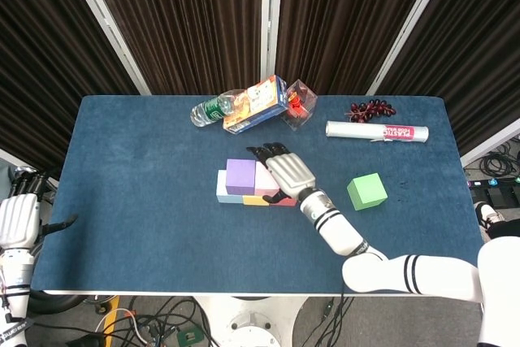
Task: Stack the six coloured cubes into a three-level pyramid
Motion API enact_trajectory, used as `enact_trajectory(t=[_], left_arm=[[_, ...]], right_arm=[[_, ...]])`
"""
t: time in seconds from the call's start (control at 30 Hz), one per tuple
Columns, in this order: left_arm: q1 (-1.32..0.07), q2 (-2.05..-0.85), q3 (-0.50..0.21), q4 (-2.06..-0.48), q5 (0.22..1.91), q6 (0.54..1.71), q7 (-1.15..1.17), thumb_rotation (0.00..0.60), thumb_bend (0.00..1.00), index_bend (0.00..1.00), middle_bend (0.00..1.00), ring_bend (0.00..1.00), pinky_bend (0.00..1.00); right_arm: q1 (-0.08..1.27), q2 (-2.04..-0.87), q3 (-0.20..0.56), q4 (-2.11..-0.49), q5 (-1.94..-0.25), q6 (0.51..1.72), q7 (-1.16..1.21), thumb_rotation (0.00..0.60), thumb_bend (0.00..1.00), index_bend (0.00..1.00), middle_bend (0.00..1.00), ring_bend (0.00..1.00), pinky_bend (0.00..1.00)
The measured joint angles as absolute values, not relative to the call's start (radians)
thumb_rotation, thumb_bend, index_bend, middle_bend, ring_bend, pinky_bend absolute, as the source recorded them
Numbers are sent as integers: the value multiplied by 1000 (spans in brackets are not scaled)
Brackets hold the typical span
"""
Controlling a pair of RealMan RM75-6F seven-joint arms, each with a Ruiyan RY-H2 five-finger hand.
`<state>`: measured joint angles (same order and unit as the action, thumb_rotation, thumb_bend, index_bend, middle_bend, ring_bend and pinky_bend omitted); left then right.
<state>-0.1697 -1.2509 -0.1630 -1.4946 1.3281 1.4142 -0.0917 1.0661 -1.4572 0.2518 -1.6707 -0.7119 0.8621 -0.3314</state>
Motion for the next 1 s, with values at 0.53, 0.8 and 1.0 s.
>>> enact_trajectory(t=[0.53, 0.8, 1.0], left_arm=[[-166, -1250, -162, -1489, 1326, 1415, -101, 600, 88, 150, 160, 127, 123], [-162, -1249, -161, -1483, 1327, 1418, -110, 600, 88, 150, 160, 127, 122], [-161, -1250, -161, -1479, 1329, 1418, -115, 600, 87, 150, 160, 127, 122]], right_arm=[[1152, -1558, 277, -1584, -624, 877, -406, 600, 153, 0, 219, 0, 0], [1166, -1582, 281, -1566, -617, 881, -417, 600, 207, 0, 277, 0, 0], [1168, -1589, 280, -1564, -617, 892, -425, 600, 215, 0, 299, 3, 0]])
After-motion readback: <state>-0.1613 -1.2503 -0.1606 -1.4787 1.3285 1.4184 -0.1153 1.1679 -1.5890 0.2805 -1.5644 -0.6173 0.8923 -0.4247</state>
